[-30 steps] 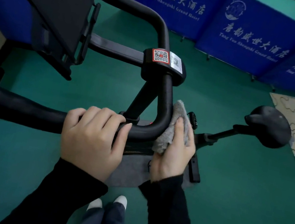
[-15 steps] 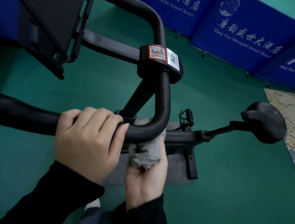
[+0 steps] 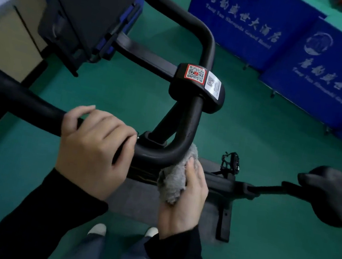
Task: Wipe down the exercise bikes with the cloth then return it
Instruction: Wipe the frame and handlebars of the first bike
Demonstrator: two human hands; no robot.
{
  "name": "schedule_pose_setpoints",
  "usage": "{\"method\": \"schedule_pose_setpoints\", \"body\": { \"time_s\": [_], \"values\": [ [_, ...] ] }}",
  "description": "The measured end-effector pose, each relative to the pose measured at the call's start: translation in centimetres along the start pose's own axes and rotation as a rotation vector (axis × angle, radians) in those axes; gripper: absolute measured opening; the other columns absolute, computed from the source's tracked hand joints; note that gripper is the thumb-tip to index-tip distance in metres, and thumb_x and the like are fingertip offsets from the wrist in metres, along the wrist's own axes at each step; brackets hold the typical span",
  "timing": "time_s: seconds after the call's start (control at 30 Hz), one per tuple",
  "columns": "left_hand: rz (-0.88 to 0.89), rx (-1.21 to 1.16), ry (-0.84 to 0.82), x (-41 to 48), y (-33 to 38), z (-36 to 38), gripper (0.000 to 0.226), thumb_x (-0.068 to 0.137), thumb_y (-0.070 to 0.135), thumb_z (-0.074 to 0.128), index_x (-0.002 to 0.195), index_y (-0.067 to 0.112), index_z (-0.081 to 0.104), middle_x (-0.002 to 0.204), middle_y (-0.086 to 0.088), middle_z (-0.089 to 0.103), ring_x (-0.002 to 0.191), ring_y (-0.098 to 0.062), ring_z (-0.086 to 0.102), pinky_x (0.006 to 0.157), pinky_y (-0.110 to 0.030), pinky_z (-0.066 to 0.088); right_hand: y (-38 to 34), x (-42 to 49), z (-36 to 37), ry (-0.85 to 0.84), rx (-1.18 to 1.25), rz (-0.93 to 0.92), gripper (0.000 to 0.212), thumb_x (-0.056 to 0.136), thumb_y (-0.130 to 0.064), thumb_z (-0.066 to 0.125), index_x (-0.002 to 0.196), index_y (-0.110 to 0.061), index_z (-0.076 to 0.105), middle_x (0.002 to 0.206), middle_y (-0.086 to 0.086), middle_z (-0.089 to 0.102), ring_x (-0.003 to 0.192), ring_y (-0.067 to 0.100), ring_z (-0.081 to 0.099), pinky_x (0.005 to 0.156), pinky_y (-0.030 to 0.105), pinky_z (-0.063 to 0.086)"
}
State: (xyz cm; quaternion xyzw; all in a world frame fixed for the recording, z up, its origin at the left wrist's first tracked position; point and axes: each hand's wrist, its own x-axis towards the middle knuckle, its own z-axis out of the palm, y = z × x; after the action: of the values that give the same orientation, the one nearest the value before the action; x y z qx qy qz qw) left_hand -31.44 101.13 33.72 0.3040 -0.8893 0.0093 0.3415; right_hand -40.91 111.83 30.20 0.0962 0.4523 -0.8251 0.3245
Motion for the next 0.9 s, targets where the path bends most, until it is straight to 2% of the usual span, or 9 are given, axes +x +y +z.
{"method": "schedule_pose_setpoints", "body": {
  "time_s": [0.13, 0.23, 0.27, 0.33, 0.4, 0.53, 0.63, 0.77, 0.9],
  "values": [
    [-0.075, -0.031, -0.029, 0.0, 4.2, 1.2, 0.022, 0.09, 0.029, 0.054, 0.078, 0.017, 0.068, 0.078, 0.005, 0.066, 0.083, -0.021, 0.063, 0.099, -0.042, 0.033, -0.1, 0.3, -0.8, -0.027, -0.195, -0.101, 0.02, 0.098, -0.013, 0.051, 0.109, -0.007, 0.067, 0.108, 0.016, 0.07, 0.106, 0.036, 0.064, 0.094, 0.046, 0.05],
    [-0.143, 0.025, -0.042, -0.3, 6.2, 2.1, 0.026, 0.091, 0.033, 0.052, 0.079, 0.017, 0.069, 0.077, 0.006, 0.067, 0.078, -0.021, 0.063, 0.093, -0.039, 0.034, -1.1, 1.7, -0.8, -0.014, -0.301, -0.217, 0.018, 0.095, -0.017, 0.056, 0.107, -0.012, 0.069, 0.108, 0.017, 0.069, 0.105, 0.033, 0.064, 0.097, 0.052, 0.049],
    [-0.161, 0.04, -0.041, -0.3, 6.4, 2.2, 0.027, 0.092, 0.033, 0.051, 0.079, 0.017, 0.069, 0.078, 0.006, 0.068, 0.077, -0.021, 0.063, 0.09, -0.037, 0.033, -1.5, 2.2, -0.7, -0.007, -0.344, -0.266, 0.018, 0.091, -0.02, 0.059, 0.104, -0.016, 0.07, 0.11, 0.016, 0.067, 0.106, 0.03, 0.064, 0.097, 0.05, 0.049],
    [-0.177, 0.051, -0.033, -0.5, 6.7, 2.3, 0.027, 0.092, 0.034, 0.051, 0.079, 0.017, 0.069, 0.078, 0.006, 0.068, 0.076, -0.021, 0.063, 0.086, -0.036, 0.033, -2.2, 2.8, -0.7, -0.032, -0.444, -0.388, 0.015, 0.085, -0.024, 0.06, 0.096, -0.024, 0.07, 0.108, 0.008, 0.064, 0.104, 0.021, 0.062, 0.093, 0.036, 0.049],
    [-0.183, 0.046, -0.025, -0.4, 6.9, 2.2, 0.027, 0.092, 0.034, 0.052, 0.079, 0.017, 0.069, 0.078, 0.006, 0.068, 0.075, -0.02, 0.063, 0.085, -0.035, 0.032, -2.5, 2.7, -1.2, -0.118, -0.568, -0.528, 0.015, 0.086, -0.024, 0.061, 0.097, -0.019, 0.071, 0.104, 0.003, 0.06, 0.1, 0.016, 0.061, 0.087, 0.024, 0.047],
    [-0.198, 0.035, -0.007, -0.2, 7.1, 2.1, 0.027, 0.091, 0.035, 0.052, 0.078, 0.018, 0.069, 0.077, 0.007, 0.067, 0.074, -0.019, 0.063, 0.084, -0.033, 0.031, -3.3, 3.5, -2.2, -0.291, -0.767, -0.794, 0.024, 0.088, -0.017, 0.062, 0.106, -0.004, 0.071, 0.104, 0.005, 0.058, 0.098, 0.015, 0.06, 0.086, 0.021, 0.047],
    [-0.22, 0.027, 0.001, -0.2, 7.2, 2.0, 0.029, 0.092, 0.035, 0.051, 0.077, 0.018, 0.069, 0.076, 0.007, 0.066, 0.073, -0.018, 0.062, 0.084, -0.032, 0.03, -5.3, 6.3, -0.9, -0.385, -0.861, -0.844, 0.02, 0.086, -0.008, 0.065, 0.105, -0.003, 0.071, 0.104, 0.008, 0.059, 0.099, 0.013, 0.059, 0.087, 0.023, 0.048],
    [-0.242, 0.012, 0.006, -0.2, 7.4, 2.0, 0.027, 0.09, 0.035, 0.053, 0.075, 0.018, 0.068, 0.075, 0.008, 0.066, 0.072, -0.018, 0.061, 0.085, -0.031, 0.029, -7.4, 8.7, 0.9, -0.509, -0.971, -0.877, 0.013, 0.085, -0.005, 0.068, 0.097, -0.002, 0.073, 0.102, 0.003, 0.062, 0.099, 0.022, 0.06, 0.088, 0.035, 0.051],
    [-0.236, 0.026, 0.014, -0.4, 7.3, 2.1, 0.026, 0.09, 0.035, 0.054, 0.075, 0.018, 0.068, 0.075, 0.008, 0.066, 0.073, -0.019, 0.06, 0.083, -0.031, 0.03, -7.6, 7.2, -0.3, -0.845, -1.041, -1.045, 0.01, 0.085, -0.001, 0.067, 0.092, -0.005, 0.072, 0.1, 0.0, 0.064, 0.099, 0.022, 0.058, 0.09, 0.026, 0.044]
  ]
}}
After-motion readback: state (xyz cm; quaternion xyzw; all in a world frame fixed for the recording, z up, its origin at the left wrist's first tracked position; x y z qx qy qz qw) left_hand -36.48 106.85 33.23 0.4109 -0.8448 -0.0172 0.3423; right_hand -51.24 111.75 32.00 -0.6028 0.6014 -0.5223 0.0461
